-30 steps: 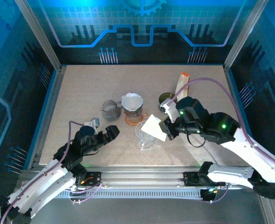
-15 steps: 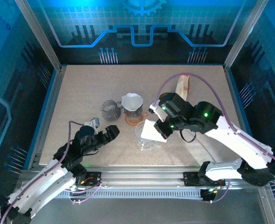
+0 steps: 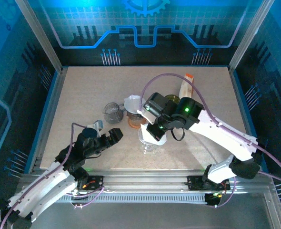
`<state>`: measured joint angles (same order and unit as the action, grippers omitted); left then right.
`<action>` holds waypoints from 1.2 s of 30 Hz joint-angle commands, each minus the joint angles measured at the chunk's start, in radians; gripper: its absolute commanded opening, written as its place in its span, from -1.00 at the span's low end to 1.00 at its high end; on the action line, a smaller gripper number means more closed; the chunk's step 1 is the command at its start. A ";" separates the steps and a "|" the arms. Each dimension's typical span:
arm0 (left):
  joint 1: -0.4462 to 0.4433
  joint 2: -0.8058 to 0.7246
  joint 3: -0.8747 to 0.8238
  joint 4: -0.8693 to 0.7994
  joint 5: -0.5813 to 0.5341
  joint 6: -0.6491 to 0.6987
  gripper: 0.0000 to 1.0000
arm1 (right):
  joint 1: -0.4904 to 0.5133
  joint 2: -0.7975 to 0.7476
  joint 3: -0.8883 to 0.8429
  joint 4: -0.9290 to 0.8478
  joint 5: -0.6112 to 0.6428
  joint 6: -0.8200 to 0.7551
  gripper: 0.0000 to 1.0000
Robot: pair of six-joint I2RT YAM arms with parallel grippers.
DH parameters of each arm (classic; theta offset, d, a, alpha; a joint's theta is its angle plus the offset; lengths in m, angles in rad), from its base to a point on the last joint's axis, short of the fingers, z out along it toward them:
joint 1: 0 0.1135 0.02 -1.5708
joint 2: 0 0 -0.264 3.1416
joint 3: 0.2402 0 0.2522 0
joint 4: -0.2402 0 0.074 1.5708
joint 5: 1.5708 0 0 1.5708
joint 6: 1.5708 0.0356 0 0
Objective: Place the coffee filter in the dripper
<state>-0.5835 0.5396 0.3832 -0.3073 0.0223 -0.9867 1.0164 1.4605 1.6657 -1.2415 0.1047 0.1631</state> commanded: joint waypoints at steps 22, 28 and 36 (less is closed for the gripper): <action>0.009 0.028 0.013 0.053 0.050 0.012 0.98 | -0.067 0.089 -0.157 0.142 -0.093 -0.010 -1.00; 0.008 0.031 0.015 0.054 0.053 0.011 0.98 | -0.072 0.080 -0.182 0.165 -0.097 -0.002 -1.00; 0.009 0.032 0.017 0.060 0.054 0.013 0.98 | -0.072 0.028 -0.197 0.188 -0.090 0.009 -0.36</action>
<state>-0.5835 0.5713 0.3847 -0.2722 0.0505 -0.9871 0.9531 1.5341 1.4815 -1.0641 0.0204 0.1596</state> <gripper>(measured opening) 0.989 0.307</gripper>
